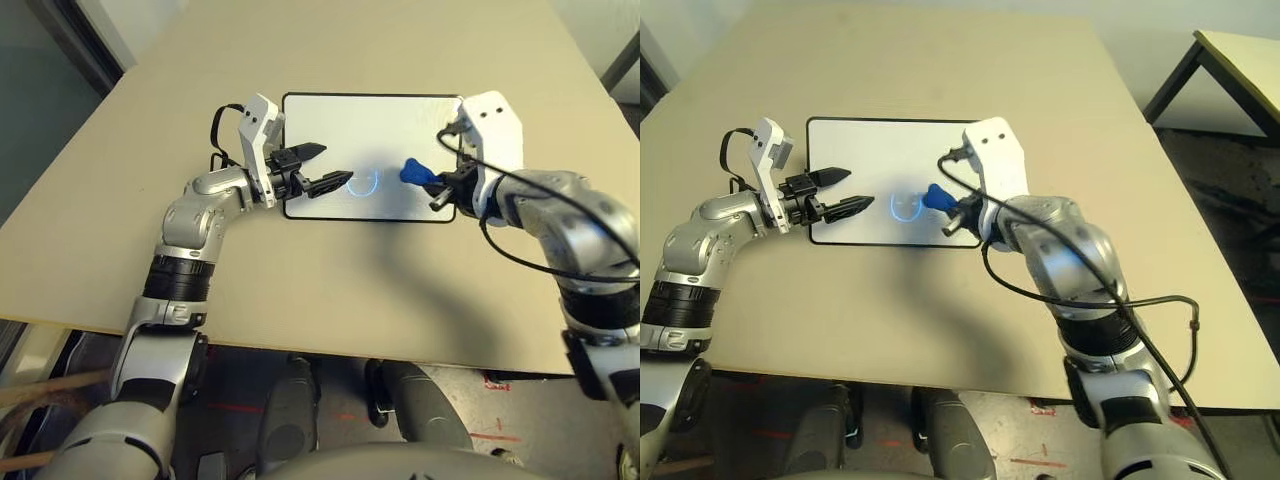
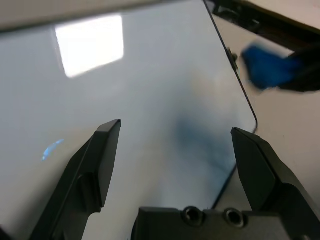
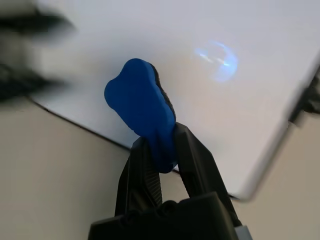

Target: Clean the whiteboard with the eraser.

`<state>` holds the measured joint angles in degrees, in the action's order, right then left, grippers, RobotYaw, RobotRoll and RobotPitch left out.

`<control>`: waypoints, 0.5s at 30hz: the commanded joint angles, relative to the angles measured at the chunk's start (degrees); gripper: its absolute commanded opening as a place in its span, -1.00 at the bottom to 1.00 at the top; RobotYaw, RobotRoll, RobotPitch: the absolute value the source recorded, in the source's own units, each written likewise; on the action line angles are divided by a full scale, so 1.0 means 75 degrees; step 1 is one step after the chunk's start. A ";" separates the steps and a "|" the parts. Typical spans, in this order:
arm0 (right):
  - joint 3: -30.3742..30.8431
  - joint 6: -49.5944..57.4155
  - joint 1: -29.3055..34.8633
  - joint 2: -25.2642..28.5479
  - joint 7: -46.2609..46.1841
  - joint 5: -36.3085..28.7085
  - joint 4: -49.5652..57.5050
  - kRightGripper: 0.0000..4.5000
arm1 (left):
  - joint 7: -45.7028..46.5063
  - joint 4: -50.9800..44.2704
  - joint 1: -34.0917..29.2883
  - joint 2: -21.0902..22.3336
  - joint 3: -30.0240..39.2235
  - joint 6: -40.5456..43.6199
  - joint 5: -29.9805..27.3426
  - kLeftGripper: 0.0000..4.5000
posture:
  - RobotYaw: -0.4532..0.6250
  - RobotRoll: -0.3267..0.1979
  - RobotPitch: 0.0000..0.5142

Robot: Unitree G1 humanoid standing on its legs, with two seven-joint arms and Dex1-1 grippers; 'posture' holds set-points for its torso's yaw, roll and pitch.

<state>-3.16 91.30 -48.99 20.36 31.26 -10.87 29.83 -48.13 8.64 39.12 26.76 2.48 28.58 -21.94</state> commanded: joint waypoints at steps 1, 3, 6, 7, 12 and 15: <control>-0.1489 -0.0054 -0.0613 0.0007 -0.0641 0.0255 -0.0372 -0.75 | 0.0983 -0.0063 0.0311 -0.0061 0.1055 -0.0621 -0.0144 1.00 | -0.38 0.25 -0.40; -0.1919 -0.0341 -0.0402 0.0207 -0.1174 0.0580 -0.0841 -0.75 | 0.1792 0.0194 0.0544 -0.0125 0.1666 -0.1423 0.0010 1.00 | -0.36 0.25 -0.40; -0.2119 -0.0741 0.0401 0.0495 -0.1708 0.0870 -0.1388 -0.75 | 0.2670 0.0854 0.0685 0.0057 0.2291 -0.2484 0.0333 1.00 | -0.35 0.25 -0.39; -0.2186 -0.0827 0.0692 0.0487 -0.1879 0.0943 -0.1542 -0.75 | 0.2787 0.1163 0.0645 0.0183 0.2404 -0.2766 0.0433 1.00 | -0.34 0.25 -0.39; -0.2391 -0.1146 0.1625 0.0163 -0.2444 0.1029 -0.1961 -0.75 | 0.2781 0.2404 0.0255 0.0427 0.2481 -0.3435 0.0601 1.00 | -0.32 0.25 -0.39; -0.2591 -0.1378 0.1963 -0.0214 -0.2776 0.1047 -0.2265 -0.75 | 0.2820 0.2840 -0.0115 0.0376 0.2407 -0.3730 0.0730 1.00 | -0.31 0.25 -0.40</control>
<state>-21.46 81.62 -35.48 19.47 11.80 -3.32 14.37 -27.04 28.22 39.54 29.78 20.99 1.92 -17.60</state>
